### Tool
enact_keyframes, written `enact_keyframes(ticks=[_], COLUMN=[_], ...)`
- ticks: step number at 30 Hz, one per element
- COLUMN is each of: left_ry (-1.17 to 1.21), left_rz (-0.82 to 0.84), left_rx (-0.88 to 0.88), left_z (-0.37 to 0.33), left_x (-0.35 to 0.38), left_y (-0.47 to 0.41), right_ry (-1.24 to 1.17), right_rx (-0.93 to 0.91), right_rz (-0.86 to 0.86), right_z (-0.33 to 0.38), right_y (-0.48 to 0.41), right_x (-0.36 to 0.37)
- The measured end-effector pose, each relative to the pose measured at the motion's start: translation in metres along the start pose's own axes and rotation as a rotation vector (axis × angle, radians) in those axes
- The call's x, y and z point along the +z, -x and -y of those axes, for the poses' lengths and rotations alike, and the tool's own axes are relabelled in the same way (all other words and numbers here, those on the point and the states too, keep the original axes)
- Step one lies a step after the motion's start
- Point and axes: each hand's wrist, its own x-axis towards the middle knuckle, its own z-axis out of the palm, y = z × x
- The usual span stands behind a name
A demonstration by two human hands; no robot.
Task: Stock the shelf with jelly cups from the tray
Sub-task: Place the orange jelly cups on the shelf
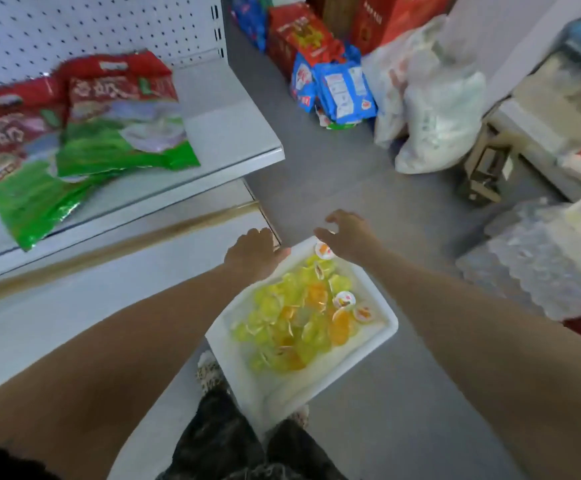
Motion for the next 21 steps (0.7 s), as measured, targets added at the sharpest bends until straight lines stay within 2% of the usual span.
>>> enact_keyframes(ticks=[5,11,16,21], left_ry=[0.078,0.289,0.343,0.326], left_rz=[0.171,0.37,0.414,0.39], left_rx=[0.028,-0.057,-0.094,-0.138], left_z=[0.024,0.036,0.034,0.04], left_x=[0.07,0.153,0.191,0.207], left_y=[-0.012,-0.019,-0.03,-0.041], right_ry=[-0.037,-0.08,-0.13,-0.197], right_rx=[0.149,0.307,0.294,0.307], right_rz=[0.144,0.26,0.287,0.34], right_z=[-0.056,-0.11,-0.126,-0.133], right_y=[0.006,0.004,-0.011,-0.03], right_x=[0.061,0.119,0.145,0.163])
